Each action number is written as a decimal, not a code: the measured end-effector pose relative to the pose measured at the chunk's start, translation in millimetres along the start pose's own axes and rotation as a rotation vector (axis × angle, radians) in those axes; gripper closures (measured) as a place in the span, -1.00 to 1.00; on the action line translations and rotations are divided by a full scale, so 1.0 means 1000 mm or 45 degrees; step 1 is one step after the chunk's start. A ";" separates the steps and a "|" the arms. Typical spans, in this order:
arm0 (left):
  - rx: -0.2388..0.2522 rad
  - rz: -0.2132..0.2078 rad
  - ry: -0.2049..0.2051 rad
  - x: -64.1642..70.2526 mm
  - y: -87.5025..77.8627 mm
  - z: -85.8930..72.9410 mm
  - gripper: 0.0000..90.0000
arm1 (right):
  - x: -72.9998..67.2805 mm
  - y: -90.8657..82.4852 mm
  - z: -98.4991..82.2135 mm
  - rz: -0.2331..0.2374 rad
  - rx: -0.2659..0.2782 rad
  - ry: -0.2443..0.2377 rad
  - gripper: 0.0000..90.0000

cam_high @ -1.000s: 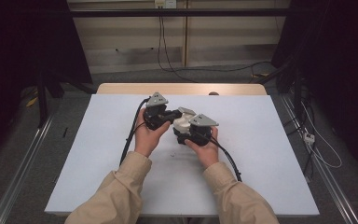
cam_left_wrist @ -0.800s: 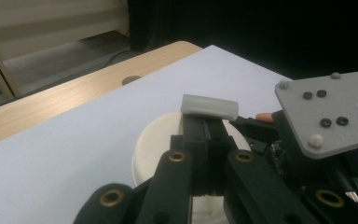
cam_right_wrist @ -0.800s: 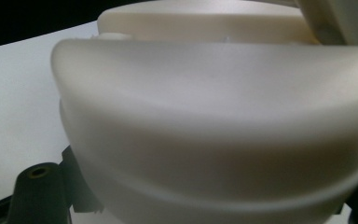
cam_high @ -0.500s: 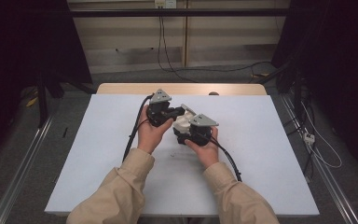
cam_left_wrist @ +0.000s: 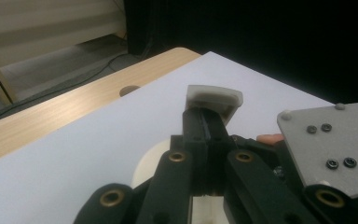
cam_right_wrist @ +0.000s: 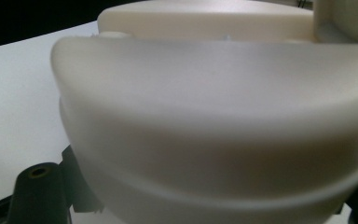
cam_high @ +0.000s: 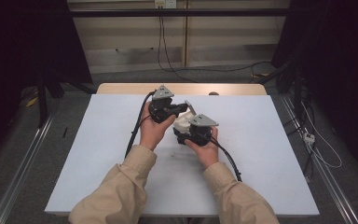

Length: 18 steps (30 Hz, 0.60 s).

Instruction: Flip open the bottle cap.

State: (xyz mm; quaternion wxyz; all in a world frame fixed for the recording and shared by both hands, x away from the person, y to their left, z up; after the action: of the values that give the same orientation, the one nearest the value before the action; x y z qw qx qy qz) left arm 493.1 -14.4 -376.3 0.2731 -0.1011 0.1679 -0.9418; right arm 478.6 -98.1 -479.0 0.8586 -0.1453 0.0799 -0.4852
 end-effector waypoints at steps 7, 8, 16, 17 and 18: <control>-0.001 -0.004 0.008 0.000 0.003 0.004 1.00 | 0.000 0.000 0.000 -0.002 0.003 0.000 -0.58; -0.001 -0.009 0.007 0.001 0.005 0.004 1.00 | 0.000 0.000 0.000 -0.002 0.002 -0.001 -0.58; 0.007 -0.020 0.005 0.001 0.010 0.007 1.00 | 0.000 0.000 0.000 -0.002 0.002 0.000 -0.58; 0.007 -0.020 0.005 0.001 0.010 0.007 1.00 | 0.000 0.000 0.000 -0.002 0.002 0.000 -0.58; 0.007 -0.021 0.003 0.002 0.010 0.007 1.00 | 0.000 0.000 0.000 -0.002 0.002 0.000 -0.58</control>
State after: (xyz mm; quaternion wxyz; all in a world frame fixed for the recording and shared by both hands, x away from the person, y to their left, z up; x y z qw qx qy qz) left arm 498.7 -25.2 -373.6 0.2655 -0.1007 0.1648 -0.9446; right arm 478.6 -98.2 -479.3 0.8584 -0.1446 0.0794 -0.4858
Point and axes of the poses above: each handheld gripper's, and its own axes: y roughly forward along the jaws, z roughly out of its top, x roughly to its right, the point moved 6 cm from there along y, roughly forward along the jaws, and after that the axes turned 2 degrees about x, right-handed, at the moved point
